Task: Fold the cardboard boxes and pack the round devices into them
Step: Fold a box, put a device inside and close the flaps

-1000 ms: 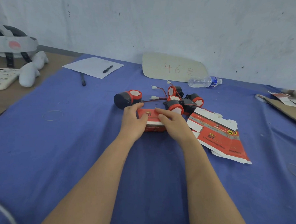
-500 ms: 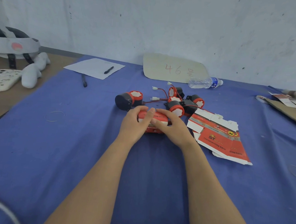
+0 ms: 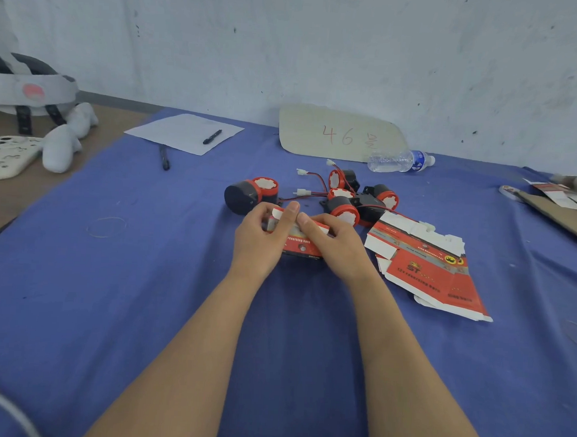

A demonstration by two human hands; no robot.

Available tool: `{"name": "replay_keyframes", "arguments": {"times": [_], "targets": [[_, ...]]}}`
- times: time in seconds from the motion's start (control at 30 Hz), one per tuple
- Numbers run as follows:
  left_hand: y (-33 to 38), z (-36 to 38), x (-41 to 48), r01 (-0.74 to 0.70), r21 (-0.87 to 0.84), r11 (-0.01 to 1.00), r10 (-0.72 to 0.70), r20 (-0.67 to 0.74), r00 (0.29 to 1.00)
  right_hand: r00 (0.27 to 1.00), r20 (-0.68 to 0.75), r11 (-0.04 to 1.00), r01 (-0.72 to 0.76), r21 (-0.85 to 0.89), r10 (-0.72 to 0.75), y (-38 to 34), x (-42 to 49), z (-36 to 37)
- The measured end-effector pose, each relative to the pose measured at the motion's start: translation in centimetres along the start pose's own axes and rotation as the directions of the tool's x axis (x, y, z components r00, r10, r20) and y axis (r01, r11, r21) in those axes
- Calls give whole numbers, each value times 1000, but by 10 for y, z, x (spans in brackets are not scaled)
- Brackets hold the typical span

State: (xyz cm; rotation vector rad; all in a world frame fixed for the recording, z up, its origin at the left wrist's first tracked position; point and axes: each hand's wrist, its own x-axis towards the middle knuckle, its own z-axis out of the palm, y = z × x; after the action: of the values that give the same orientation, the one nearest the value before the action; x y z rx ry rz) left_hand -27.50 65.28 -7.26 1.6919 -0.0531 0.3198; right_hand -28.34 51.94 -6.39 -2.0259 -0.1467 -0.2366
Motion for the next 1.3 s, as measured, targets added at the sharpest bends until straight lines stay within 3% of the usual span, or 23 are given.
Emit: {"name": "replay_keyframes", "arguments": {"times": [0.1,0.17,0.27,0.33,0.43,0.53,0.6,0.73,0.83,1.0,1.13,1.3], "targets": [[-1,1,1,19,-32,999,-19,5,1000,1000,-4,1000,9,10,-9,0,1,2],[0,3,2,62,-143,988,-63,-6,998,999,-43,999,7,44,-6,0,2,4],[5,3,5,156,-422,893,-162,22,987,976,-204,990,-45,131,71,-3,4,11],[7,5,5,253,-488,836,-238,93,967,939,-298,971,-111,213,173,-4,8,17],[8,10,0,348,-520,780,-265,230,936,940,-265,965,-161,209,214,-6,9,23],[8,9,0,356,-540,763,-291,205,935,970,-192,986,-130,103,148,-9,8,24],[7,5,2,335,-545,768,-270,199,942,978,-127,977,-143,157,163,-10,8,19],[9,0,3,357,-592,723,-199,317,927,981,-43,951,-174,254,190,-8,7,4],[9,2,2,366,-550,751,-186,355,916,987,-85,977,-123,171,139,-6,7,3],[7,4,4,303,-468,830,-219,226,949,976,-115,957,-153,245,186,-14,5,10],[6,11,2,279,-369,887,-236,159,959,990,-100,987,-80,138,95,-11,2,21],[4,19,-3,167,-159,973,-159,61,985,986,-165,998,3,-58,-13,-8,6,22]]}}
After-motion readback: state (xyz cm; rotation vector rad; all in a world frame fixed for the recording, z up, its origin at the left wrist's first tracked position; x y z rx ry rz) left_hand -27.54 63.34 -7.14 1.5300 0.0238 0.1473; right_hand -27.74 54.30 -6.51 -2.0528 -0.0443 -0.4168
